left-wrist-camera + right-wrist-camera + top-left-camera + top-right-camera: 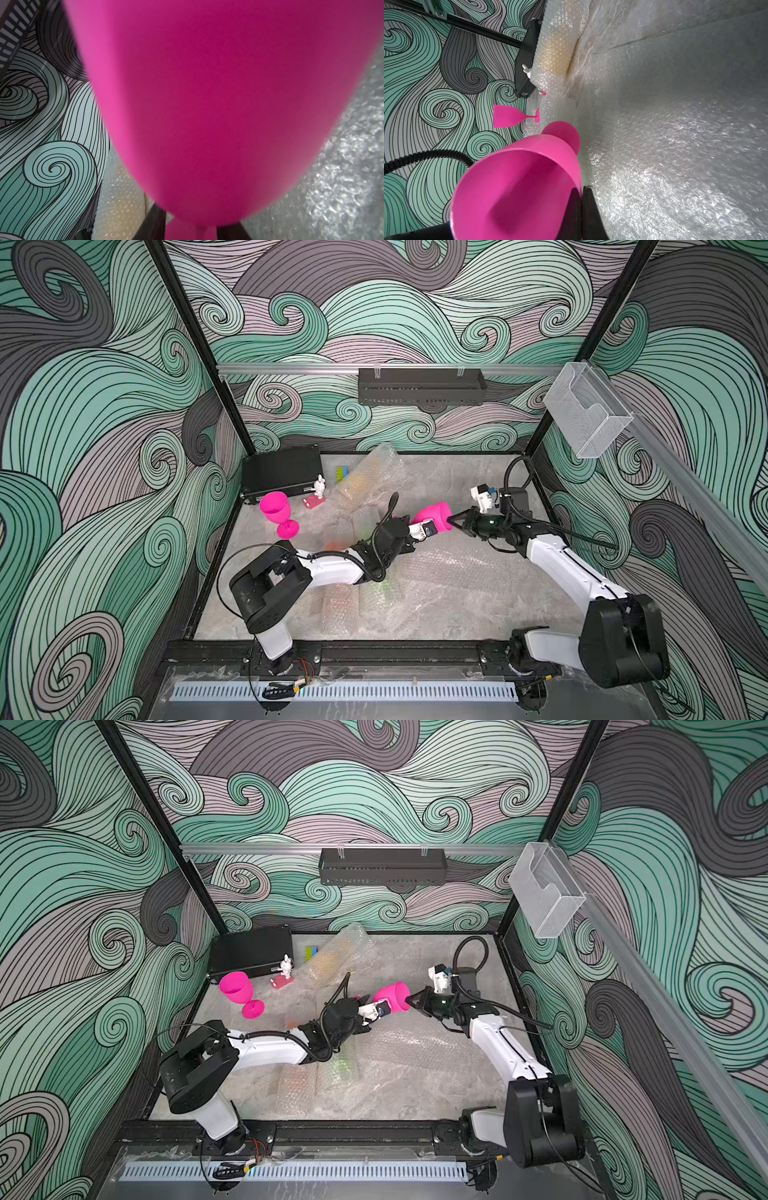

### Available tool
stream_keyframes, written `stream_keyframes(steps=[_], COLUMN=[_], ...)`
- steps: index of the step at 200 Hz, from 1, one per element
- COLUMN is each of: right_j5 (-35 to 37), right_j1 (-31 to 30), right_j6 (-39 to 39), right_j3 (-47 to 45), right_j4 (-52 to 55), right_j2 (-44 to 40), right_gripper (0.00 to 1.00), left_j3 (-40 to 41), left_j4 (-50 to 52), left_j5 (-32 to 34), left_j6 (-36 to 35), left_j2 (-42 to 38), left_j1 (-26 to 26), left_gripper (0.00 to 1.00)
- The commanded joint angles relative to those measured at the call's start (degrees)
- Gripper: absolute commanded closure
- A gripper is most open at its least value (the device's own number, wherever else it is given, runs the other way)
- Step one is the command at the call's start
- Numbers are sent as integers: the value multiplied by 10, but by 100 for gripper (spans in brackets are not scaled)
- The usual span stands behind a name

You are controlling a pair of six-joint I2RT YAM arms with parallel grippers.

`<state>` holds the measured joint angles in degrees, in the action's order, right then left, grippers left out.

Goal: Unpack wine glasses from bubble wrap
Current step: Place the wine glass at the center of the board.

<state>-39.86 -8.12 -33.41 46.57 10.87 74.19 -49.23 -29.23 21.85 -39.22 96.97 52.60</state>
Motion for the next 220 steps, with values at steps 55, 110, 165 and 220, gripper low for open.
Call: stream_keyframes(steps=[55,110,165,220], right_j5=[86,133,200,275], right_j1=[5,14,21,24], right_j6=[47,86,134,182], right_j3=[104,195,295,405], right_j4=[49,94,175,257], right_j2=[51,111,184,268], right_gripper=[100,100,100,100], left_j3=[-8,-32,-15,18], left_j4=[71,184,274,338], left_j5=[-33,-76,-137,-175], left_j6=[136,342,514,649], left_j2=[-92,-182,-258,-335], left_j1=[-9,-47,-132,-203], left_gripper=[23,22,23,23])
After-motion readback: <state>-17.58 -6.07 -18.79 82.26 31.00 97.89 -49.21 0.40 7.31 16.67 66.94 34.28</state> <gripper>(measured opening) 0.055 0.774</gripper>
